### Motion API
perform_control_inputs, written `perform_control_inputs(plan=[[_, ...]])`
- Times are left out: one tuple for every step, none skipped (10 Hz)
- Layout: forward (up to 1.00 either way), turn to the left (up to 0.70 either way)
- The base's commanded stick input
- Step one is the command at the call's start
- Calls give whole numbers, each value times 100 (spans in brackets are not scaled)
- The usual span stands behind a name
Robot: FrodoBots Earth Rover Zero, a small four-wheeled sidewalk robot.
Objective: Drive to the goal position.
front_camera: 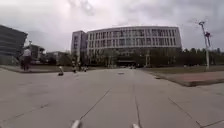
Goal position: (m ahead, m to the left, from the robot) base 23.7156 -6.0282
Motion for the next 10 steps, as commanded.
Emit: perform_control_inputs(plan=[[85, 0], [85, 0], [85, 0], [85, 0], [85, 0], [85, -14], [85, -24], [85, -34], [85, -13], [85, 0]])
